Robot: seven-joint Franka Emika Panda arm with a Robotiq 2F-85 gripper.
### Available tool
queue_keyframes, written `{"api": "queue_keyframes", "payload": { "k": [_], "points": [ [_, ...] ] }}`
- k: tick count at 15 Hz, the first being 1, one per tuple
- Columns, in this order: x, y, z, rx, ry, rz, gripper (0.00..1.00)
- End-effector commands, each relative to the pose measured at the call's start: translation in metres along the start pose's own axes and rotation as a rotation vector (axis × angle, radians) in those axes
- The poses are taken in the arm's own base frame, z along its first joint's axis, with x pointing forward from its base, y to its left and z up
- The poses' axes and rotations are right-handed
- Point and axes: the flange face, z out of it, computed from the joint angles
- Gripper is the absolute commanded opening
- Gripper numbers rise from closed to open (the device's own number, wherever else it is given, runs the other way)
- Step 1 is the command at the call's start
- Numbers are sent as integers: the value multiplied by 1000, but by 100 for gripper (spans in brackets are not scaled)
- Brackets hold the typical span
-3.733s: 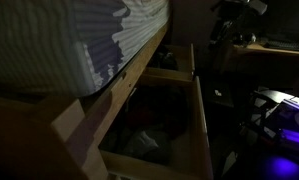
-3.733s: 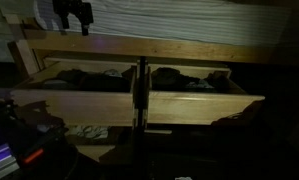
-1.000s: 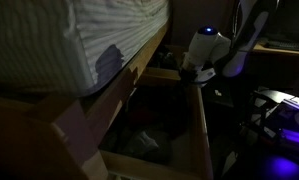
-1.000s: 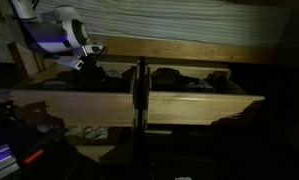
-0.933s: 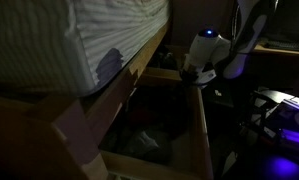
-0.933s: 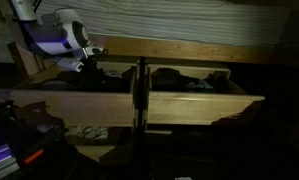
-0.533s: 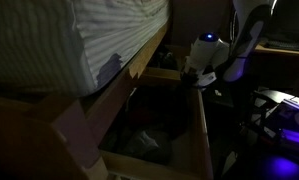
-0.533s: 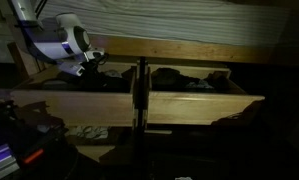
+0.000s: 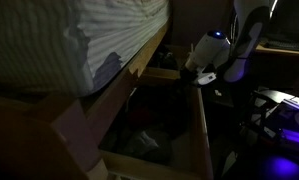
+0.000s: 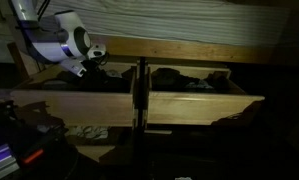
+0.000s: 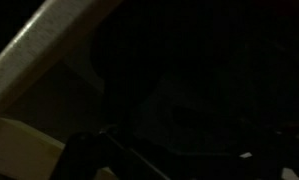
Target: Pick the garment on top of the orange garment in the top left drawer and put it in the top right drawer
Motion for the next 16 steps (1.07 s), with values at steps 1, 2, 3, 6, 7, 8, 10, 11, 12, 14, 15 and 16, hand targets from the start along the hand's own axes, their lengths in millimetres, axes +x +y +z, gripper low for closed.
{"api": "queue_keyframes", "payload": {
  "k": [1,2,3,6,7,8,10,11,12,14,15,16],
  "points": [
    [2,2,6,64,-36,20,73],
    [1,1,9,85,-48,26,67],
    [1,-1,12,114,-65,29,59],
    [2,2,19,163,-116,39,39],
    [5,5,21,167,-131,38,31],
    [7,7,23,164,-144,37,24],
    [6,16,28,144,-158,39,11],
    [5,20,29,136,-161,39,3],
    [6,22,31,124,-167,42,0],
    [26,23,30,83,-215,54,0],
    [24,32,23,64,-235,68,0],
    [37,37,11,30,-280,86,1]
  ]
}}
